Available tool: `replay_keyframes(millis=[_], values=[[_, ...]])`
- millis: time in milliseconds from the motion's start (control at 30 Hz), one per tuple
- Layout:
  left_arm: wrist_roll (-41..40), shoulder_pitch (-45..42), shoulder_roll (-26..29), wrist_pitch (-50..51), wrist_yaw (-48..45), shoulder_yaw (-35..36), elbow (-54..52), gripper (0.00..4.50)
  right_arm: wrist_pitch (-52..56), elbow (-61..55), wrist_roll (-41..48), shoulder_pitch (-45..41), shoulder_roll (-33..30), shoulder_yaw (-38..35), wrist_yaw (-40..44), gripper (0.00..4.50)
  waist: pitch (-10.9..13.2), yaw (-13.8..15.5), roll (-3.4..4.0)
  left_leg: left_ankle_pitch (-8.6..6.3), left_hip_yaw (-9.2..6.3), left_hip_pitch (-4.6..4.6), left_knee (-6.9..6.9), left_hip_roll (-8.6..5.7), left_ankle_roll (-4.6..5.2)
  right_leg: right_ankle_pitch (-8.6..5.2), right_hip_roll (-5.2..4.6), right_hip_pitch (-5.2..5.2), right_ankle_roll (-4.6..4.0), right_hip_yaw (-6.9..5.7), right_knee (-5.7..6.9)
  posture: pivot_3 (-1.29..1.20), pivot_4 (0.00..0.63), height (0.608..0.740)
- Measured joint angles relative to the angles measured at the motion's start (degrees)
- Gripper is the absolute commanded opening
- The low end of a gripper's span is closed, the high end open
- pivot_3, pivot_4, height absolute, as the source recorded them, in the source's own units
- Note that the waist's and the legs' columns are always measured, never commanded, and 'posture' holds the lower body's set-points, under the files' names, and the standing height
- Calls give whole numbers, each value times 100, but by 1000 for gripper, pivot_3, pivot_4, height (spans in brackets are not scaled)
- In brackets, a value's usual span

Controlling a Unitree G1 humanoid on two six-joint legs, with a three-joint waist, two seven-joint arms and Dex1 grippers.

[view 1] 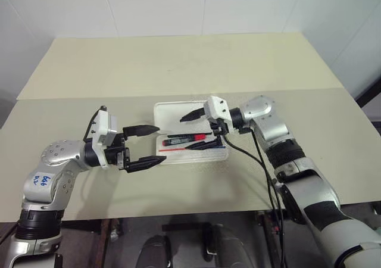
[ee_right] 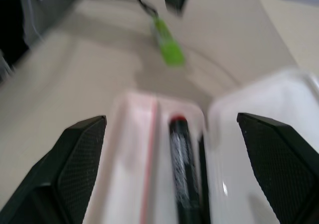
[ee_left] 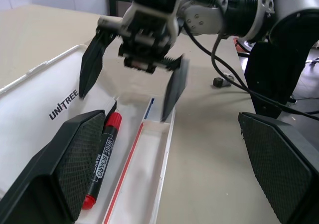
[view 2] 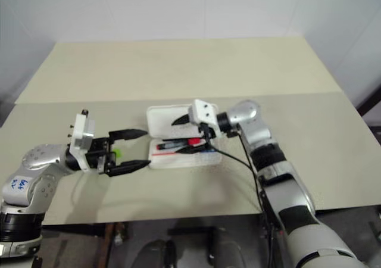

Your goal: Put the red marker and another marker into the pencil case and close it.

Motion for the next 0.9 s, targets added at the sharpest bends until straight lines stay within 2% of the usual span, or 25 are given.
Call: replay_keyframes(millis=[200,433,700,900], values=[[9,553,73,-106,117,420,-7,4500,1356,-2056,890,1035,-736,-467,-226,4474,0,-17,0,-15,0,-4,0,2,11,-1,1,-2,-1,-10,-12,0,150,740],[331,1329,427,-964,146,1391,581,4500,1833,-3171,1526,2197,-1094,-1442,-1152,4474,0,1,0,-22,-1,-2,-2,8,-3,-11,7,-6,-14,-13,-14,0,150,740],[614,1411,833,-1687,-231,1727,1937,4500,1511,-3334,1606,3031,-1605,-1845,-1234,4474,0,8,0,-37,3,-6,-12,8,10,-17,8,-7,-2,-27,-36,0,150,740],[812,938,1069,-2149,-682,1638,3081,4500,1440,-3334,1876,3234,-1927,-2017,-1006,4474,0,9,-1,-38,8,-6,-40,8,12,-17,11,-7,-1,-31,-61,0,150,740]])
